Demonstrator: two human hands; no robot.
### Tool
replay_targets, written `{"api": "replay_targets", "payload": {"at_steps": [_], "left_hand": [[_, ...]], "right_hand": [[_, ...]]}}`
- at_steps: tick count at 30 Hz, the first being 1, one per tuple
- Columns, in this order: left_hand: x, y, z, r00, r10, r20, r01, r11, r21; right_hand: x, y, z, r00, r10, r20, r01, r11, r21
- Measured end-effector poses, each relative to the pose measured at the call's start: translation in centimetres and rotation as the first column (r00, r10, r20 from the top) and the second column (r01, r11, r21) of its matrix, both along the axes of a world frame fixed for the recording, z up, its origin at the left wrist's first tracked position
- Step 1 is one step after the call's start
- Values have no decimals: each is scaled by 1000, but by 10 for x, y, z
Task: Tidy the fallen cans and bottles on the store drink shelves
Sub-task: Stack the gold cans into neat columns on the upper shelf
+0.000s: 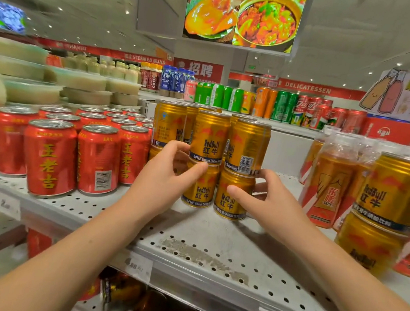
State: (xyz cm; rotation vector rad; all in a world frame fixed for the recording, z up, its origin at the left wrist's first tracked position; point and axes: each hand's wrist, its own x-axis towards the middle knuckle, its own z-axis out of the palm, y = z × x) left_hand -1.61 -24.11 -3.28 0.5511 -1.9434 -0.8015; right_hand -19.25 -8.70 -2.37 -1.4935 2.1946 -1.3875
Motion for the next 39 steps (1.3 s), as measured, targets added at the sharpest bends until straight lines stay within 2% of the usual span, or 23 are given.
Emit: {"api": "replay_targets", "payload": {"at_steps": [4, 11, 16, 19, 22, 24, 26, 30, 35, 39], "left_hand": [[0, 1, -2, 996, -1, 87, 5, 999, -44], [5, 0, -2, 986, 85, 146, -67, 990, -120], [6, 2, -3, 979, 145, 142, -123, 980, -157], [9, 4, -1, 984, 159, 86, -145, 977, -155], [12, 9, 2, 980, 186, -65, -196, 956, -219], [14, 14, 9, 974, 145, -175, -191, 939, -286], [16, 20, 16, 973, 57, -222, -134, 926, -352], [6, 25, 47, 984, -70, -166, -31, 843, -537], [-23, 22, 84, 995, -43, 85, 83, 832, -549], [-29, 20, 91, 996, -33, 88, 76, 830, -553]], "right_hand": [[0, -5, -3, 1000, 11, -5, -11, 999, -38], [3, -8, -7, 999, -4, -39, 2, 997, -71], [7, -9, -8, 999, 35, -4, -35, 997, -68], [11, -9, -8, 998, 54, 35, -52, 997, -64], [12, -11, -8, 995, 59, 76, -55, 997, -53], [14, -11, -4, 995, 44, 88, -40, 998, -53], [12, -10, -1, 996, 38, 84, -36, 999, -35], [11, -9, 0, 996, 55, 72, -55, 998, -4], [13, -9, -4, 999, 23, 40, -22, 1000, -7], [15, -10, -8, 1000, -25, -8, 25, 999, -37]]}}
